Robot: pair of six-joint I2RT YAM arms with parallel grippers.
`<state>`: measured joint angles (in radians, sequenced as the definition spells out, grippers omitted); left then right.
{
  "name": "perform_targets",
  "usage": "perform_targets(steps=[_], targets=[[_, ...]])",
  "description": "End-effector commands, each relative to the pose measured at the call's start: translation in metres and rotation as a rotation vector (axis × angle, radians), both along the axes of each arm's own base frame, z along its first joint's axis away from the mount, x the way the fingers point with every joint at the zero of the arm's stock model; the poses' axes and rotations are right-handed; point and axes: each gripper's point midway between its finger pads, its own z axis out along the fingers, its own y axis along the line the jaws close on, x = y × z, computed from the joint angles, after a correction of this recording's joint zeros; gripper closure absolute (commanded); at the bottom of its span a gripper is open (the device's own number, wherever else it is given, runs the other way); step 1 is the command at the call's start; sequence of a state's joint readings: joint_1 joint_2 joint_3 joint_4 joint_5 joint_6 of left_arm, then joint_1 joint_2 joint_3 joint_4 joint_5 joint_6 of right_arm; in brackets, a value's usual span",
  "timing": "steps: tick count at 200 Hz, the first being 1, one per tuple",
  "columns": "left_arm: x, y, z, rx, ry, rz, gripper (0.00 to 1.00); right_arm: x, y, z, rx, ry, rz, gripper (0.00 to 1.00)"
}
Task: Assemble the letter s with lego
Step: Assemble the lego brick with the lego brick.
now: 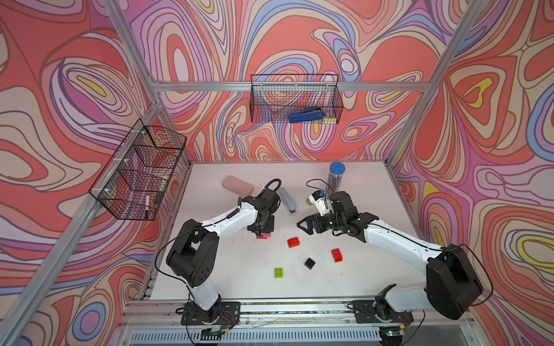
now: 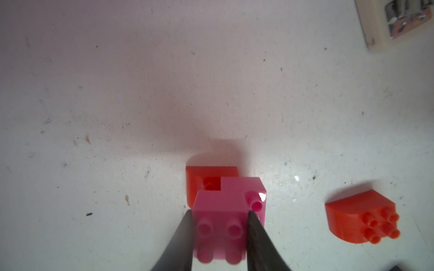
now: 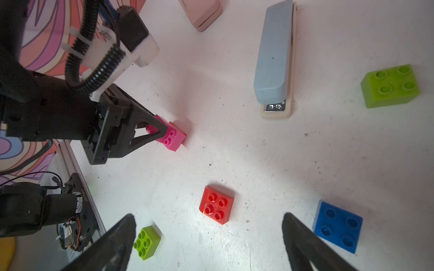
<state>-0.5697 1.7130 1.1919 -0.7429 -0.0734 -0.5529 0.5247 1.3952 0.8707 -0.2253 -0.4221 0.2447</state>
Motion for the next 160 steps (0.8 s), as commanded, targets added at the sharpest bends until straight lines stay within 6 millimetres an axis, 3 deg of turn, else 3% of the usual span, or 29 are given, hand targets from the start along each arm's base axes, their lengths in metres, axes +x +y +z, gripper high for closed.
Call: perform_targets(steps=[1,49,92,136,160], targets=[[-0.007,0.008,-0.002,0.046,0.040,0.043,0.62,0.001,-0.003,0.011,0.002,-0.034,0.000,0.02],[-0.003,0.011,0.011,0.060,0.004,0.010,0.50,-0.003,-0.003,0.012,-0.004,-0.032,0.021,0.02],[0.003,0.010,0.031,0.051,-0.048,-0.056,0.29,-0.011,0.002,0.016,0.015,-0.027,0.067,0.02],[0.005,0.003,0.053,-0.090,-0.060,-0.176,0.02,-0.038,0.026,0.023,0.012,-0.093,0.190,0.02],[0.008,0.002,0.066,-0.172,-0.082,-0.222,0.00,-0.053,0.040,0.019,-0.029,-0.151,0.250,0.03]])
